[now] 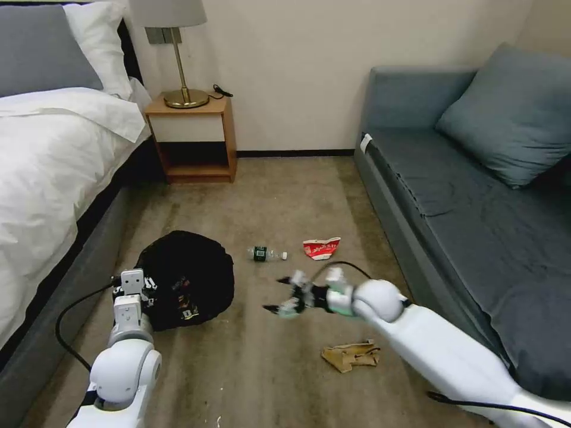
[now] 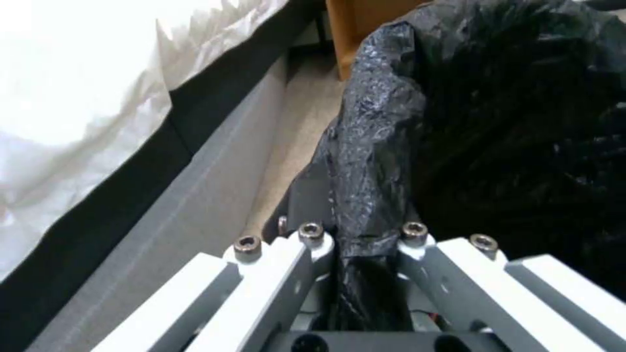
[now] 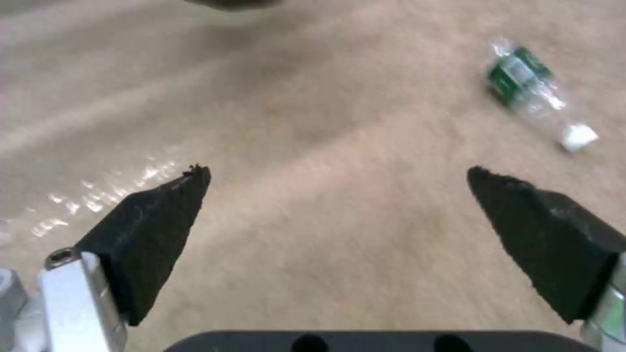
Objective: Pick up the trash bin, then pick up the garbage on the floor and place it into the trash bin.
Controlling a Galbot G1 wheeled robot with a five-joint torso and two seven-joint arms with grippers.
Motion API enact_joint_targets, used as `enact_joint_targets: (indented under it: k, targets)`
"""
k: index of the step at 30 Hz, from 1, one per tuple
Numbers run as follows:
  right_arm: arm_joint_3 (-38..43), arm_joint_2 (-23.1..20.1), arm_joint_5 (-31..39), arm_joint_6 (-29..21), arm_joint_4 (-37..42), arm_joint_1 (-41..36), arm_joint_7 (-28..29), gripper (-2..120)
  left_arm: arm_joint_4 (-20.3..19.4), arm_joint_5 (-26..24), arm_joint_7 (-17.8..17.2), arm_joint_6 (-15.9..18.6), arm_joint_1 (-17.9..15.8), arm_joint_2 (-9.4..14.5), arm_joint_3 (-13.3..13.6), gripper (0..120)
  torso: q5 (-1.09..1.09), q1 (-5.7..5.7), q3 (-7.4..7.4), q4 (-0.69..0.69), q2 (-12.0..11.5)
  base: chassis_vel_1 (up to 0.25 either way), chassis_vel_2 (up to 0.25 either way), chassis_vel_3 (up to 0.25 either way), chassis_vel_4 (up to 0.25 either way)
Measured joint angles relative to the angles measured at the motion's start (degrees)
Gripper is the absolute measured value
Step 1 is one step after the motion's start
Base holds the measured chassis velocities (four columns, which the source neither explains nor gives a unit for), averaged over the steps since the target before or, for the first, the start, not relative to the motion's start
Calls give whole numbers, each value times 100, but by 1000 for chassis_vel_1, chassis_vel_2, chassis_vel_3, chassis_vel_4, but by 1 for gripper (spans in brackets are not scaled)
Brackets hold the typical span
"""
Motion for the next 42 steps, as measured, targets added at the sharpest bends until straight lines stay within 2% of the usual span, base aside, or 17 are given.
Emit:
enact_joint_targets:
  k: [2, 3, 4, 6, 7, 9, 10, 16, 22, 28, 36, 42]
  targets:
    - [-6, -128, -65, 29, -142, -193, 82, 100, 0, 11, 1, -43, 38, 23, -11, 4, -4, 0, -1, 2, 1, 0, 0, 0, 0]
    - [-58, -192, -201, 60, -304, -426, 115, 100, 3, 13, 3, -65, 65, 63, -26, 4, -2, 0, 2, -7, -1, 0, 0, 0, 0]
    - [-58, -191, -281, 100, -416, -538, 145, 100, 13, 2, 22, -65, 65, 105, -41, 4, 4, 0, 0, -5, 1, 0, 0, 0, 0]
    - [-56, -187, -291, 105, -451, -562, 158, 100, 17, -3, 27, -66, 59, 121, -48, 4, 3, 0, -1, -5, 1, 0, 0, 0, 0]
    - [-64, -163, -293, 101, -534, -607, 192, 100, 45, -15, 38, -70, 32, 172, -72, 4, -6, 0, 0, -7, 0, 0, 0, 0, 0]
    - [-121, -114, -213, 52, -699, -590, 250, 100, 140, -45, 94, -83, -16, 321, -153, 4, 1, 0, 0, -3, 1, 0, 0, 0, 0]
    - [-121, -114, -213, 52, -699, -590, 250, 100, 140, -45, 94, -83, -16, 321, -153, 4, 1, 0, 0, -3, 1, 0, 0, 0, 0]
    - [-136, -127, -197, 11, -898, -554, 254, 100, 565, -58, 130, -82, -164, 541, -357, 4, -4, 0, 0, -3, 0, 0, 0, 0, 0]
    - [-33, -190, -220, -28, -853, -575, 216, 100, 723, -158, 117, -64, -326, 622, -440, 4, -4, 0, 0, -2, 0, 0, 0, 0, 0]
    - [16, -472, -283, -149, -535, -650, 48, 100, 787, -210, 93, 71, -543, 715, -500, 4, -3, 0, 1, -3, 0, 0, 0, 0, 0]
    - [10, -776, -342, -221, -144, -949, -46, 100, 738, -256, 76, 168, -608, 819, -613, 4, -4, 0, 0, -3, 0, 0, 0, 0, 0]
    - [145, -724, -545, -224, -110, -1248, -70, 100, 720, -275, 64, 172, -606, 781, -636, 4, -3, 0, 0, -3, -1, 0, 0, 0, 0]
